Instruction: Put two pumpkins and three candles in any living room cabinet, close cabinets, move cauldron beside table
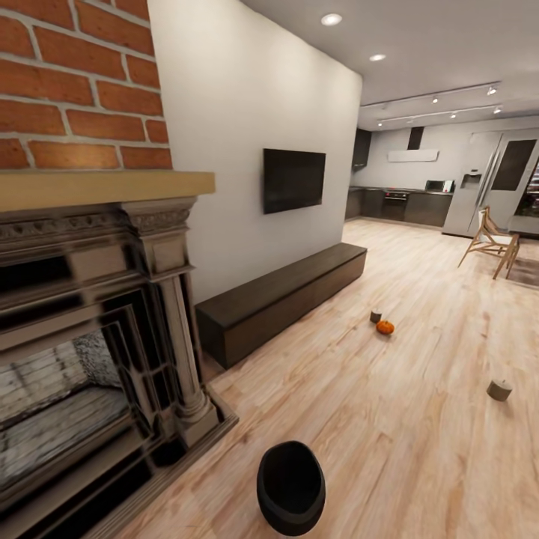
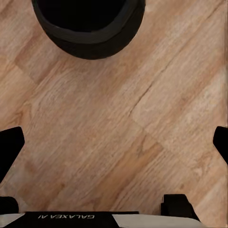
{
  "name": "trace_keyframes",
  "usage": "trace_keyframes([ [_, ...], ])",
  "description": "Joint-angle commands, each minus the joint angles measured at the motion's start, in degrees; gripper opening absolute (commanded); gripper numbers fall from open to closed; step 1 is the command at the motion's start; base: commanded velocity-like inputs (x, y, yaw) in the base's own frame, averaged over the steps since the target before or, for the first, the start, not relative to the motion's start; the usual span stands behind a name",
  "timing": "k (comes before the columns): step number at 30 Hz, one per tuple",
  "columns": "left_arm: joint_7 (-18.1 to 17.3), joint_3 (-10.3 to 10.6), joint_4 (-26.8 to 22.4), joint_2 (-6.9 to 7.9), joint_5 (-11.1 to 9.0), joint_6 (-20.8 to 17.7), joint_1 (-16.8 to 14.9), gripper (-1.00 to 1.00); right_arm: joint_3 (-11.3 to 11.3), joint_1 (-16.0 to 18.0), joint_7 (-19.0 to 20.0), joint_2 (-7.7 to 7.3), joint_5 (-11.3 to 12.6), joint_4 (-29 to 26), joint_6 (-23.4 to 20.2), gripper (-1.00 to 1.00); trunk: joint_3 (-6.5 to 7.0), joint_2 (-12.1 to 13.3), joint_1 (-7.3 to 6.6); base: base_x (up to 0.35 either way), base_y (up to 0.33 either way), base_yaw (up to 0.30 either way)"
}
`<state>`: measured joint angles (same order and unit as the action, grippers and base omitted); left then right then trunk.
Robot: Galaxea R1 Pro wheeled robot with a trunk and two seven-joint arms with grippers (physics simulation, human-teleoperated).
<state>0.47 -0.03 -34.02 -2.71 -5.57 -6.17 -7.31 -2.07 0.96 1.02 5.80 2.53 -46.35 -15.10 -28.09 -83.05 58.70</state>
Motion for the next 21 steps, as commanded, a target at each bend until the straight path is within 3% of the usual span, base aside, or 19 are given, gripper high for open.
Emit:
trace_keyframes([
  [1,0.0,0.0,-2.4,-0.31,-0.6,-4.6,-0.8,1.00,-0.1,0.3,0.0,0.14,0.3,-3.8,-4.3,1.00,-0.07,0.0,0.03,0.261,-0.193,0.000],
  [2,-0.1,0.0,-4.5,-0.51,-0.6,-8.5,-2.0,1.00,0.0,0.5,0.0,0.25,0.4,-7.4,-8.6,1.00,-0.07,0.0,0.03,0.258,-0.192,0.000],
  [4,-0.1,0.0,-5.9,-0.64,-0.6,-11.7,-3.4,1.00,0.0,1.1,-0.1,0.43,0.4,-10.4,-12.3,1.00,-0.07,0.0,0.03,0.257,-0.192,0.000],
  [7,0.0,0.0,-6.8,-0.76,-0.6,-16.9,-8.1,1.00,0.2,4.3,-0.7,1.27,0.5,-13.5,-17.3,1.00,-0.07,0.0,0.03,0.261,-0.189,0.000],
  [15,0.4,0.0,0.1,-0.91,-0.6,-20.2,-16.8,1.00,3.4,7.5,-2.3,2.07,0.5,-12.2,-19.4,1.00,-0.07,0.0,0.03,0.271,-0.178,0.000],
  [21,0.4,-0.2,3.8,-0.82,-1.1,-19.6,-18.5,1.00,3.9,7.9,-3.6,2.13,0.6,-7.7,-18.9,1.00,-0.07,0.0,0.03,0.262,-0.173,0.000],
])
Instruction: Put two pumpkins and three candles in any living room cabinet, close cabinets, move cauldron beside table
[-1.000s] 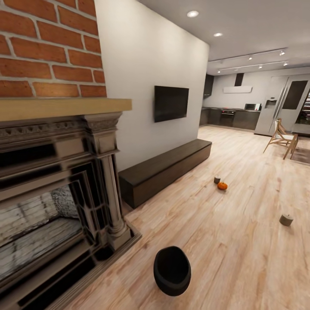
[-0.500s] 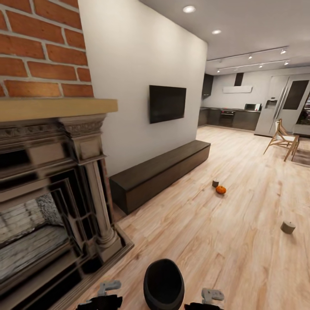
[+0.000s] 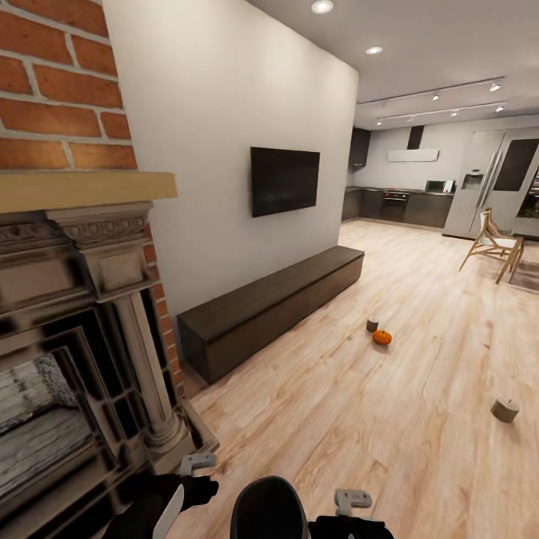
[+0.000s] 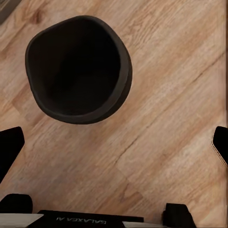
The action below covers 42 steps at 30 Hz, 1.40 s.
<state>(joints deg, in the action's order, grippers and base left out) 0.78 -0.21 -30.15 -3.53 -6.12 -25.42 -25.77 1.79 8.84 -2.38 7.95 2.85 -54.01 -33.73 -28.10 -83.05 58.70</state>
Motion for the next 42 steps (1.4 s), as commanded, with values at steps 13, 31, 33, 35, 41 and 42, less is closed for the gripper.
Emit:
trace_keyframes([
  [13,0.1,0.0,0.6,0.02,-0.6,0.3,-0.3,1.00,0.1,0.2,-0.6,0.66,0.4,3.5,2.8,1.00,-0.06,0.0,0.02,0.067,-0.048,0.000],
  [31,-0.3,0.0,0.7,0.02,-0.5,0.4,-0.2,1.00,0.2,11.1,-7.3,2.05,6.2,15.5,3.3,1.00,-1.14,-2.4,1.34,0.001,-0.001,0.000],
  [33,-0.3,0.0,0.7,0.02,-0.5,0.4,-0.2,1.00,0.2,11.2,-7.4,2.05,6.3,16.1,3.9,1.00,-1.50,-3.2,1.78,0.000,0.000,0.000],
  [35,-0.3,0.1,0.7,0.00,-0.4,0.4,-0.2,1.00,0.2,11.3,-7.4,2.05,6.5,17.0,4.7,1.00,-1.86,-4.0,2.22,0.000,0.000,0.000],
  [41,-0.2,0.1,0.8,-0.07,-0.1,1.9,-0.2,1.00,0.2,11.4,-7.4,2.05,6.6,18.2,5.4,1.00,-2.94,-6.4,3.54,0.000,0.000,0.000],
  [42,-0.1,0.2,0.9,-0.10,0.0,2.2,-0.2,1.00,0.2,11.4,-7.4,2.05,6.6,18.3,5.4,1.00,-3.11,-6.9,3.76,0.000,0.000,0.000],
])
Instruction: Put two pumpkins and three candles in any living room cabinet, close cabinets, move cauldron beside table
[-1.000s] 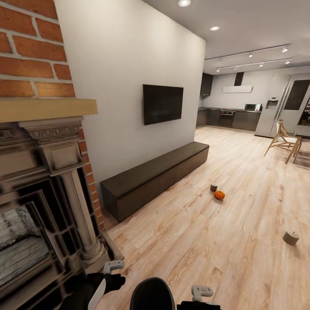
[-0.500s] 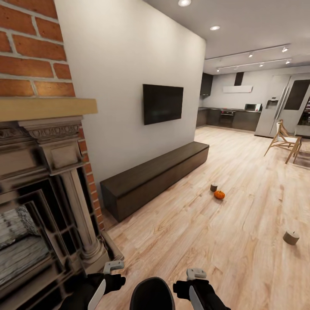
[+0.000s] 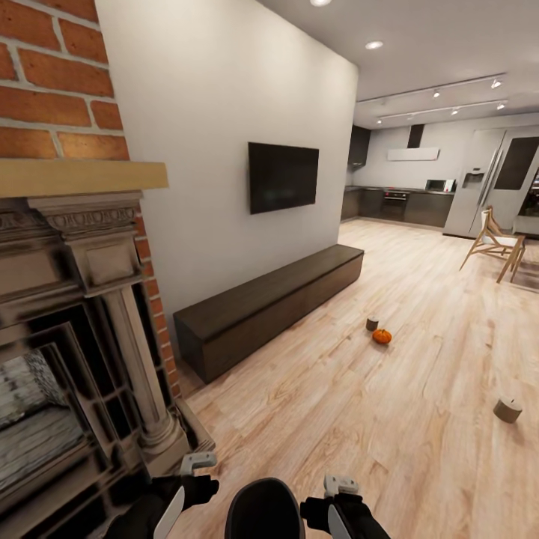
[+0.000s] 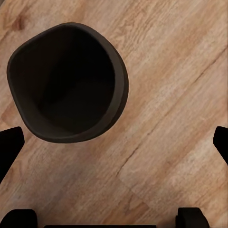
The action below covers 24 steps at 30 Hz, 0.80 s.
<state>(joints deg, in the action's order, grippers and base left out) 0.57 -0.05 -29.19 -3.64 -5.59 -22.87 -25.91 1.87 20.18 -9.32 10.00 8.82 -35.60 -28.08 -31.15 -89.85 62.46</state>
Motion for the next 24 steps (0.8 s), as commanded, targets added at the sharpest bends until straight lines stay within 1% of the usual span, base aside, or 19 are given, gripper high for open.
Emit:
trace_keyframes([
  [1,0.1,0.0,0.0,-0.01,-0.6,-0.2,0.0,1.00,0.1,0.0,-0.5,0.00,0.6,0.0,-0.2,1.00,-0.25,-0.4,0.22,0.000,0.000,0.000],
  [6,0.1,0.0,2.1,-0.04,-0.4,0.3,0.0,1.00,0.2,0.0,-0.5,0.00,0.6,0.2,-0.1,1.00,-1.14,-2.5,1.32,0.000,0.000,0.000],
  [9,0.1,0.0,2.5,0.00,-0.4,0.4,0.0,1.00,0.2,0.0,-0.5,0.00,0.6,0.2,-0.1,1.00,-1.68,-3.7,1.98,0.000,0.000,0.000],
  [22,0.1,0.1,2.8,0.02,-0.4,0.5,0.0,1.00,0.2,-0.1,-0.5,0.00,0.7,0.3,0.0,1.00,-4.02,-8.9,4.84,0.000,0.000,0.000],
  [24,0.1,0.1,2.9,0.01,-0.3,1.4,0.0,1.00,0.2,-0.1,-0.5,0.00,0.7,0.4,0.8,1.00,-4.38,-9.7,5.27,0.000,0.000,0.000],
])
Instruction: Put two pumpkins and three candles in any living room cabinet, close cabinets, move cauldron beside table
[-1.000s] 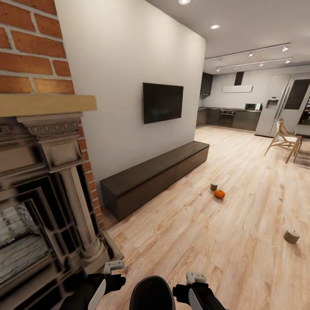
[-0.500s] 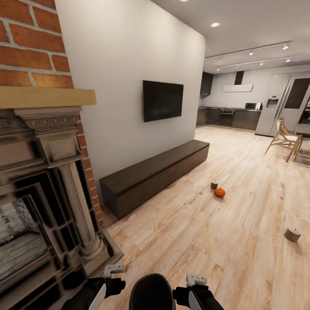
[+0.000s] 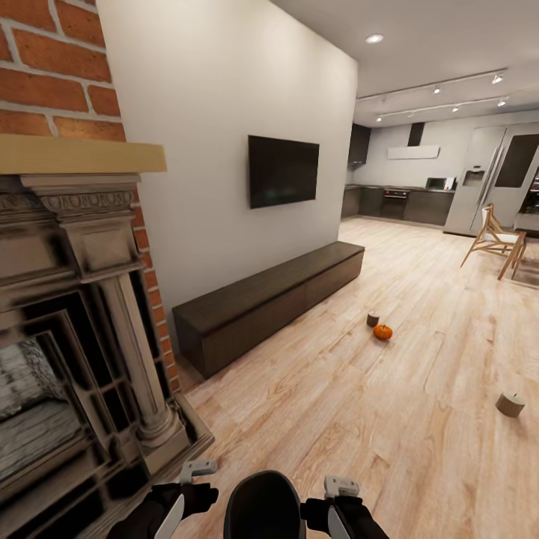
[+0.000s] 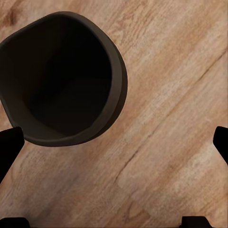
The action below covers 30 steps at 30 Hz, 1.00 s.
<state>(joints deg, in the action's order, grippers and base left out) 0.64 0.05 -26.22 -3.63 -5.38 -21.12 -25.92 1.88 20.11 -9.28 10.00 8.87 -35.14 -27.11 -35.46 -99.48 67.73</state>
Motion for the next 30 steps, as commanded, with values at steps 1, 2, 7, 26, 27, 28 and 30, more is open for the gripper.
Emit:
trace_keyframes([
  [1,0.1,0.0,-0.1,-0.02,-0.5,0.3,0.0,1.00,0.2,0.0,-0.5,0.00,0.6,0.4,0.8,1.00,-0.24,-0.4,0.22,0.000,0.000,0.000],
  [2,0.1,0.0,-0.1,-0.03,-0.5,0.5,0.0,1.00,0.2,0.0,-0.5,0.00,0.6,0.7,1.3,1.00,-0.42,-0.8,0.44,0.000,0.000,0.000],
  [7,0.1,0.1,-0.1,-0.06,-0.4,1.3,0.0,1.00,0.2,0.0,-0.6,0.00,0.5,1.8,2.8,1.00,-1.32,-2.9,1.54,0.000,0.000,0.000],
  [26,0.1,2.1,2.7,-0.11,-0.5,1.6,-0.1,1.00,0.2,0.0,-0.5,0.00,0.5,2.3,3.4,1.00,-4.73,-10.5,5.71,0.000,0.000,0.000],
  [27,0.1,2.2,2.9,-0.12,-0.5,1.6,-0.1,1.00,0.2,0.0,-0.5,0.00,0.5,2.3,3.4,1.00,-4.91,-10.9,5.93,0.000,0.000,0.000],
  [28,0.1,2.2,3.1,-0.13,-0.6,1.6,-0.1,1.00,0.2,0.0,-0.5,0.00,0.5,2.3,3.4,1.00,-5.09,-11.3,6.15,0.000,0.000,0.000],
  [30,0.1,2.2,3.4,-0.14,-0.6,1.6,-0.1,1.00,0.2,0.0,-0.5,0.00,0.5,2.3,3.5,1.00,-5.45,-12.1,6.59,0.000,0.000,0.000],
])
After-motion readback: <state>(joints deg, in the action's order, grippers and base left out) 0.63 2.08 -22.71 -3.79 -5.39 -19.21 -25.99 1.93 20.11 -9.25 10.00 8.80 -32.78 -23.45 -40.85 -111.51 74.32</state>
